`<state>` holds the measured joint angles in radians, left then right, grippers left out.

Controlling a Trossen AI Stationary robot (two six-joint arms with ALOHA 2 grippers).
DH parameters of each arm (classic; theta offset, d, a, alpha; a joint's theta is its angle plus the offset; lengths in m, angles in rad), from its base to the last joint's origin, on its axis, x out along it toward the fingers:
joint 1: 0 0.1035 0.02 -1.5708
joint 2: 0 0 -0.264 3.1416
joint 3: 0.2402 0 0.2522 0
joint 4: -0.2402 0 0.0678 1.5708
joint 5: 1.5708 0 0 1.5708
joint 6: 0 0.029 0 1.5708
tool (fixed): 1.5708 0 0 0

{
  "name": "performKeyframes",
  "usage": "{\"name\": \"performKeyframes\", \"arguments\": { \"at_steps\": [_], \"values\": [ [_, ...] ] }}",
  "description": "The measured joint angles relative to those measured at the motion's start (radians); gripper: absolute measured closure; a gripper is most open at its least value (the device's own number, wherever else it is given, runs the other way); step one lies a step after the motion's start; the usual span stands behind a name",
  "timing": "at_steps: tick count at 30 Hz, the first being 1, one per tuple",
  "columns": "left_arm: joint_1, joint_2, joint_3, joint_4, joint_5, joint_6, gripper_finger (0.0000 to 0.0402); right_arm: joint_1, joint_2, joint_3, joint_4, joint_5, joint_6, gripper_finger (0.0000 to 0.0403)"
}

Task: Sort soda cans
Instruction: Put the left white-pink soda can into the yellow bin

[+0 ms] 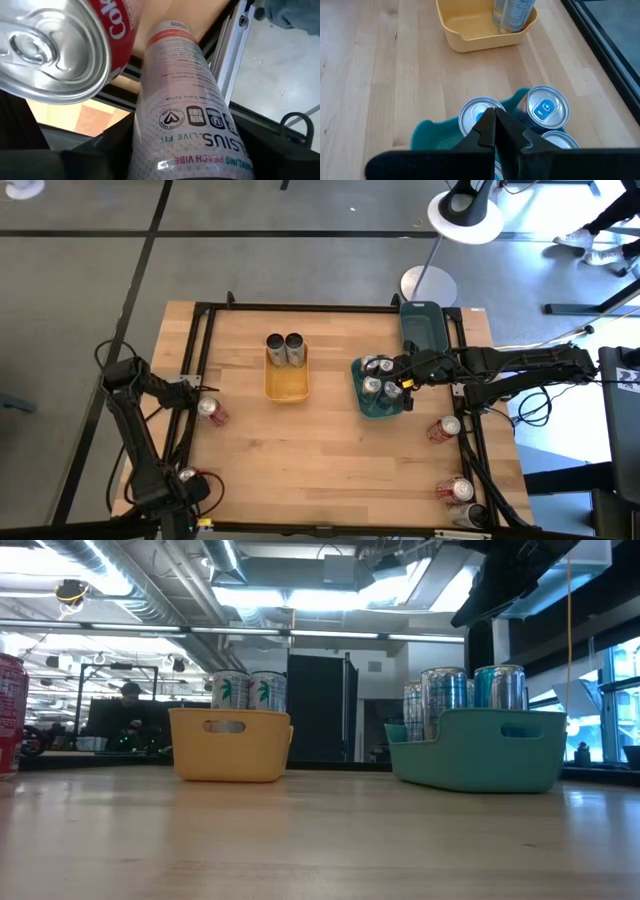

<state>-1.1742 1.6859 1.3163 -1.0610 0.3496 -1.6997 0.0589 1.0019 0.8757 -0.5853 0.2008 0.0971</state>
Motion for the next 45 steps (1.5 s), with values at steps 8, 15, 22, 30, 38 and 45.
{"name": "performKeyframes", "arguments": {
  "at_steps": [8, 15, 22, 30, 38, 45],
  "values": [
    [0.056, -0.009, 0.029, 0.006, 0.020, -0.043, 0.0154, 0.000, 0.000, 0.000, 0.000, -0.010, 0.001, 0.0397],
    [0.112, -0.009, 0.158, -0.050, -0.040, 0.007, 0.0154, 0.000, 0.000, 0.000, 0.000, -0.010, -0.002, 0.0397],
    [0.206, -0.013, 0.302, -0.161, -0.207, 0.126, 0.0154, 0.000, 0.000, 0.000, 0.007, -0.011, -0.005, 0.0397],
    [0.373, -0.013, 0.376, -0.203, -0.373, 0.436, 0.0154, 0.000, 0.000, 0.000, 0.132, -0.026, 0.009, 0.0397],
    [0.578, -0.012, 0.378, -0.204, -0.497, 0.773, 0.0143, 0.018, 0.086, 0.000, 0.515, -0.248, 0.033, 0.0397],
    [0.673, -0.015, 0.378, -0.156, -0.588, 0.960, 0.0147, 0.151, 0.277, 0.001, 0.756, -0.259, 0.002, 0.0398]
  ]
}}
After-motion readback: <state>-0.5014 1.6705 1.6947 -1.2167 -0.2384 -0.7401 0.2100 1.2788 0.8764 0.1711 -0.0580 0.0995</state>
